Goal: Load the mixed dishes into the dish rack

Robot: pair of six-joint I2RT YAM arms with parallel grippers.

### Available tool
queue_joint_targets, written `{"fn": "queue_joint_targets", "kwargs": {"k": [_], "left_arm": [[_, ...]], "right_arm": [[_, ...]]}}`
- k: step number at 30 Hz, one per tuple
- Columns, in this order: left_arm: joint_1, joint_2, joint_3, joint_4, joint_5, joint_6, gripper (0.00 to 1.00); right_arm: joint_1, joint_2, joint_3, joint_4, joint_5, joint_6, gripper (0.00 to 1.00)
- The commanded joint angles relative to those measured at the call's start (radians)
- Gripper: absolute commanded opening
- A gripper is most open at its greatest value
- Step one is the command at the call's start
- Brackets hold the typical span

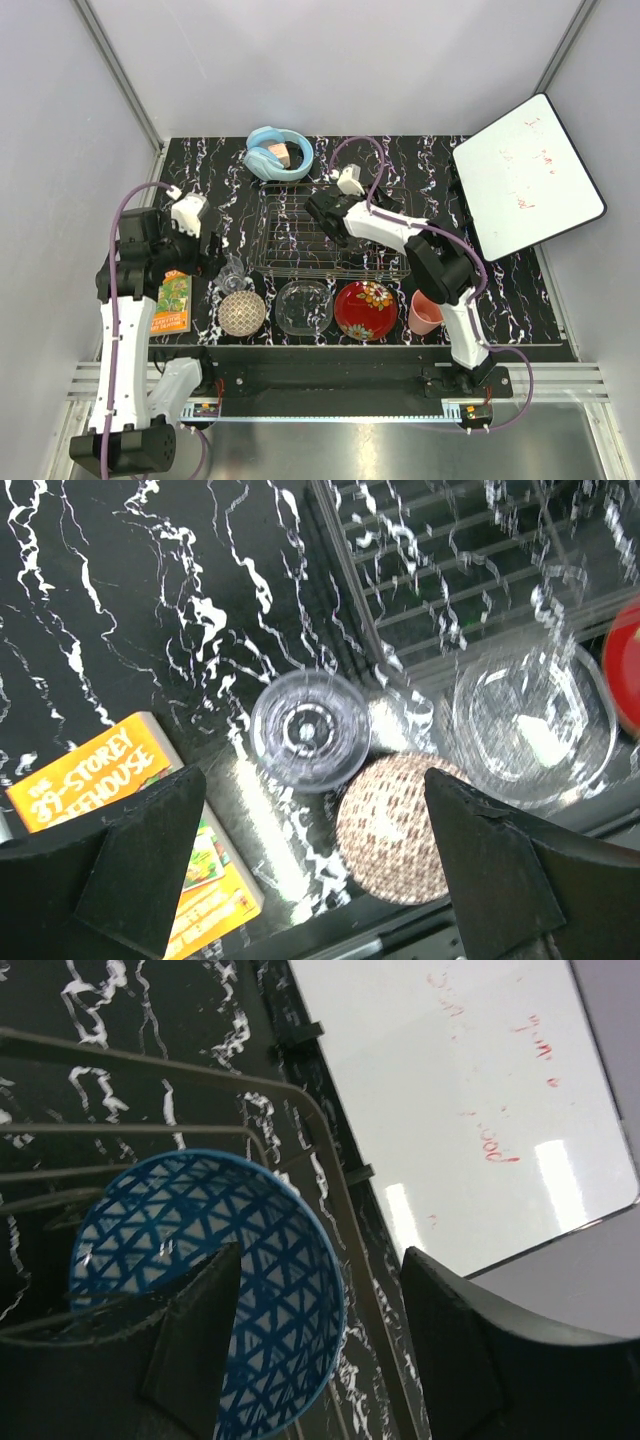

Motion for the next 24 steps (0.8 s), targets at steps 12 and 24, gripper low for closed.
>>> {"fn": "queue_joint_targets", "kwargs": {"k": [12,24], "left_arm": [[-0.277,-0.043,0.063,-0.378,-0.118,0.286,0.87],[-0.587,-0.017,-0.133,-0.363,-0.267,0.234,0.85]], "right_arm": [[0.044,-0.556,0.035,0.012,-0.378,0.053,0.79],[0.046,-0.863,-0.232,0.015,-0.365,0.197,0.79]]}}
